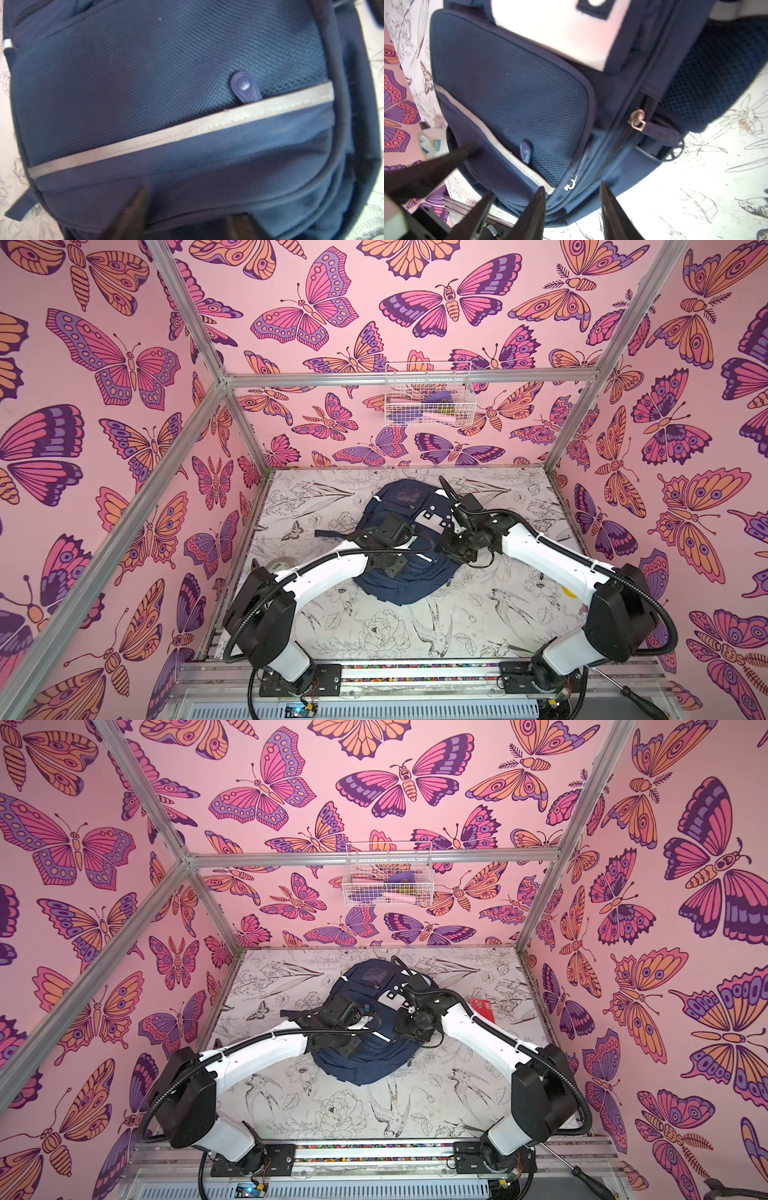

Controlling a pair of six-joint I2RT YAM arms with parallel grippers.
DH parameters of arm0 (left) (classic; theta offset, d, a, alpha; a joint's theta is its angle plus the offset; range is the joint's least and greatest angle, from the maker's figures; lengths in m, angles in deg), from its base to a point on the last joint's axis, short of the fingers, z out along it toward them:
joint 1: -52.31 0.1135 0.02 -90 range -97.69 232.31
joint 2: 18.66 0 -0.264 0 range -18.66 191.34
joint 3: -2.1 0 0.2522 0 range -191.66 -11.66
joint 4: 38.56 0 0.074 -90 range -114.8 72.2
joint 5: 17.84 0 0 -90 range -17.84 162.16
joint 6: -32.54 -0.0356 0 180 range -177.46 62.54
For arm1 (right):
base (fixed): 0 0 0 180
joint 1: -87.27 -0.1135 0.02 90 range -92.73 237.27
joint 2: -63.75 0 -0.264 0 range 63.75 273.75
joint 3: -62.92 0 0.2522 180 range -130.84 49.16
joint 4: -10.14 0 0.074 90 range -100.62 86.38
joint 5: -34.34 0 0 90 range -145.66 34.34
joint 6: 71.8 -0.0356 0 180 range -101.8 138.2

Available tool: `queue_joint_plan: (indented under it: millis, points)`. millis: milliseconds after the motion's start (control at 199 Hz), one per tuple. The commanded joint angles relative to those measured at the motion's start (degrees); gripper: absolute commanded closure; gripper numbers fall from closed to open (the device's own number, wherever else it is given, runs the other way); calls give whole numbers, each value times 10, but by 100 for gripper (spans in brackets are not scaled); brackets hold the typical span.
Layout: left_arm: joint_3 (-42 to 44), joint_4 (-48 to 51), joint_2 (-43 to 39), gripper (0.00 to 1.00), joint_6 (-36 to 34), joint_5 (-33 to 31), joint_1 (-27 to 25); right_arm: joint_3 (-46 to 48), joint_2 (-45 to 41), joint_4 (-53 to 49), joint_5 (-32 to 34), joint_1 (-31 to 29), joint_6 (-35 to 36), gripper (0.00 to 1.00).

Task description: Pack the student bag

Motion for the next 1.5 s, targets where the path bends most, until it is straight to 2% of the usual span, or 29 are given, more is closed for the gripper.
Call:
queue_joint_plan:
  millis: [0, 55, 176, 236, 337, 453, 619, 966, 1077, 1238, 1499]
  points:
    - [-11, -45, -6, 79, -15, -30, -2, 0, -18, -13, 0, 0, 2, 56]
    - [-12, -51, -19, 91, -15, -26, -7, -5, -26, -13, -2, 2, 22, 56]
    - [-12, -59, -40, 100, -12, -7, -11, 5, -53, 27, -30, 22, 88, 50]
    - [-13, -61, -46, 100, -9, -7, -11, 17, -68, 46, -41, 42, 110, 45]
    - [-14, -66, -49, 100, -1, -6, -11, 55, -79, 119, -110, 95, 114, 38]
    - [-29, -62, -49, 100, 26, -4, -11, 76, -56, 195, -250, 154, 112, 37]
    - [-40, -62, -44, 100, 58, 20, -12, 61, -9, 209, -320, 164, 149, 37]
    - [-55, -62, -41, 100, 95, 36, -12, 84, 31, 246, -370, 181, 148, 37]
    - [-57, -62, -46, 100, 101, 44, -11, 83, 30, 228, -361, 192, 177, 37]
    - [-50, -62, -61, 100, 105, 49, -11, 80, 59, 256, -451, 201, 167, 38]
    - [-57, -64, -62, 100, 131, 59, -11, 128, -40, 220, -447, 198, 177, 39]
